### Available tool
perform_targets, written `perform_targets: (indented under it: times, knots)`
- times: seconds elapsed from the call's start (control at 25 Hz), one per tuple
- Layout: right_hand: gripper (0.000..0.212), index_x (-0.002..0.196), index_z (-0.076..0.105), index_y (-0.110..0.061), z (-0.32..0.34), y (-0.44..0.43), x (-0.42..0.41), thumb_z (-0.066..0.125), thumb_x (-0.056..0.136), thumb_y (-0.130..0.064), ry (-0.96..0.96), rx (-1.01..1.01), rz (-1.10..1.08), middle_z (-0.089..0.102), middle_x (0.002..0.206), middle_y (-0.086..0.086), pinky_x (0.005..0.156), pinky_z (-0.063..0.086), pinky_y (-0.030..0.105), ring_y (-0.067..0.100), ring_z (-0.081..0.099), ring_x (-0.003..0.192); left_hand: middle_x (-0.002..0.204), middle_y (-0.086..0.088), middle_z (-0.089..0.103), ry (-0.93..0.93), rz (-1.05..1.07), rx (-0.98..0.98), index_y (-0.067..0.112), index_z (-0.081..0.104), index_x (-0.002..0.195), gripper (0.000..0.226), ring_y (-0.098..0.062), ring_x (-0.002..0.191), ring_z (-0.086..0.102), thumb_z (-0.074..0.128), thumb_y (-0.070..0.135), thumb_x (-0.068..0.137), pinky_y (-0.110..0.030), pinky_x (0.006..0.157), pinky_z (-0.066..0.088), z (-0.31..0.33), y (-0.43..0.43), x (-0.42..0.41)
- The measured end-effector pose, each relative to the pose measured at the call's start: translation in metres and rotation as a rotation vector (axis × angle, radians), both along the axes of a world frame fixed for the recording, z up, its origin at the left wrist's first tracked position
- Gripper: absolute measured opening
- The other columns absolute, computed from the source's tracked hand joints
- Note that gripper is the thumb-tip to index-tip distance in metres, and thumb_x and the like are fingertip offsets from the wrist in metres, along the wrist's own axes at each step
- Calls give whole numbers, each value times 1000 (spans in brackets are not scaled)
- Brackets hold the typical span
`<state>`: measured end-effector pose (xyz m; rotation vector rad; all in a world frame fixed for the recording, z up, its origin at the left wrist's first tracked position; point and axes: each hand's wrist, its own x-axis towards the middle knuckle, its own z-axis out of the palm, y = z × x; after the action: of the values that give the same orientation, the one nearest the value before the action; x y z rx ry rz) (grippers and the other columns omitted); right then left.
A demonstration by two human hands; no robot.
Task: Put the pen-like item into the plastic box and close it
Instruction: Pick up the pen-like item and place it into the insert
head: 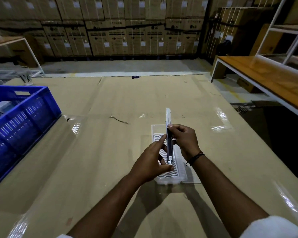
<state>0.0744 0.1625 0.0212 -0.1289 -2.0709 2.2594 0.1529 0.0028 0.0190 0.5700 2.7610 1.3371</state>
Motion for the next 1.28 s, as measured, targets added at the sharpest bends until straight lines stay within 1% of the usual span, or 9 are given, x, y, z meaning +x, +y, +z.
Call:
perform_targets:
  times: [0.16,0.36,0.52,0.64,0.76,0.92,1.04,1.2,1.28]
  knots:
    - [16,92,78,-8,-4,-1,-2,73,88,-23,15,4,24,76,83,11,75,57,51,29,70,79,119,19,54,25,22,-4,44,15,160,114,-9,74,65,89,27,75,-26,77,57,-3,1,-2]
    - [13,93,78,-8,-1,-1,-1,71,90,-18,41,0,28,75,82,10,71,57,42,26,70,78,122,18,55,23,9,13,48,13,159,118,-9,73,67,91,33,71,-26,77,58,-3,1,-4]
    - [14,98,77,-6,-2,-3,0,69,92,-16,52,-5,44,75,85,9,69,56,40,27,70,81,119,17,57,33,19,3,47,14,159,118,-9,74,67,91,40,70,-30,80,58,-5,-1,-6]
    - [15,103,77,-7,-3,-4,3,68,93,-14,51,0,64,76,92,11,76,60,47,27,71,85,119,16,57,44,28,15,45,15,160,117,-8,73,66,91,39,71,-30,79,58,-8,-3,-7]
    - [15,105,77,-12,-6,-6,6,68,93,-12,53,12,82,77,100,13,83,60,54,28,73,90,120,16,58,56,31,35,44,16,160,117,-6,71,66,91,38,70,-26,76,57,-12,-5,-9]
    - [22,108,78,-17,-9,-8,12,69,88,-19,79,62,114,77,105,9,86,59,58,35,73,99,122,14,58,54,53,42,42,17,160,116,-7,72,66,91,43,70,-26,79,57,-13,-8,-14]
    - [24,113,76,-17,-8,-9,17,67,91,-14,90,109,120,77,107,5,84,60,53,31,73,100,119,13,60,51,56,60,43,19,160,116,-6,71,67,91,41,69,-24,78,56,-12,-10,-17]
    - [29,113,75,-21,-5,-9,27,64,92,-5,91,123,114,77,107,2,73,59,35,21,74,95,124,12,61,35,69,63,46,18,159,116,-9,80,68,90,47,68,-30,82,59,-13,-10,-20]
    - [31,116,75,-22,-6,-8,31,64,92,-4,83,129,117,77,107,2,70,58,30,19,75,93,120,14,61,29,66,70,47,19,158,115,-10,78,68,90,46,68,-30,81,59,-14,-10,-20]
